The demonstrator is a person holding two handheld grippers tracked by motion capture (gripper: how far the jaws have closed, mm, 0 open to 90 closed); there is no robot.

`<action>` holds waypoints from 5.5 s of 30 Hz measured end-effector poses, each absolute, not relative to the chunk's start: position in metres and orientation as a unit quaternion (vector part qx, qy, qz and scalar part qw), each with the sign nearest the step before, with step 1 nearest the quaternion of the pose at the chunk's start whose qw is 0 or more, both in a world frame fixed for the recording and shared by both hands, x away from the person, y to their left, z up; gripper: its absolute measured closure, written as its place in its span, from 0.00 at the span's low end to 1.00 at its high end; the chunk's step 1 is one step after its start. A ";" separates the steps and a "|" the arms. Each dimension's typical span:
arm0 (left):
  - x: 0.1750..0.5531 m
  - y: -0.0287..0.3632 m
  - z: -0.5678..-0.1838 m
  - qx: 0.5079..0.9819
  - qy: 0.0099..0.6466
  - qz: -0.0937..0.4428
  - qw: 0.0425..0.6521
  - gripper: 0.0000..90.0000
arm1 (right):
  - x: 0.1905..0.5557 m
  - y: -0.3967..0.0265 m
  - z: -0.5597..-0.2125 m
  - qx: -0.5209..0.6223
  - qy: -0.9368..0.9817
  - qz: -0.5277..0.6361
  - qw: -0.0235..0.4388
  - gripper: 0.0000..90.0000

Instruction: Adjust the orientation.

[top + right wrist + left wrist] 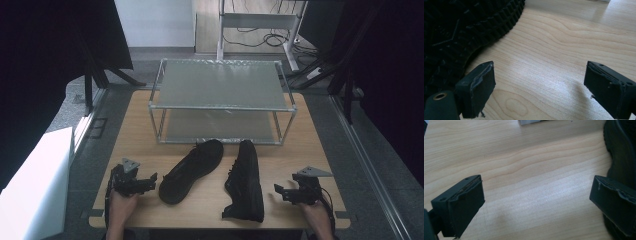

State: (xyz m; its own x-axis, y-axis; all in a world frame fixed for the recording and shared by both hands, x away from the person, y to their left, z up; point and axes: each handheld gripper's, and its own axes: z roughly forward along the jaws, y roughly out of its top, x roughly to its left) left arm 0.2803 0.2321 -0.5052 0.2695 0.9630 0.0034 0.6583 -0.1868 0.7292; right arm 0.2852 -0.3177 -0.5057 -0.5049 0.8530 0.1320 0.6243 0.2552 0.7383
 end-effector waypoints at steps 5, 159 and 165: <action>0.281 0.231 -0.506 0.733 0.551 0.238 0.318 0.00 | 0.285 -0.318 -0.506 0.475 0.778 0.384 0.147 0.11; 0.270 0.168 -0.515 0.806 0.468 0.191 0.310 0.00 | 0.286 -0.312 -0.453 0.521 0.743 0.377 0.188 0.08; 0.270 0.168 -0.515 0.805 0.467 0.188 0.313 0.00 | 0.287 -0.324 -0.468 0.530 0.751 0.331 0.212 0.17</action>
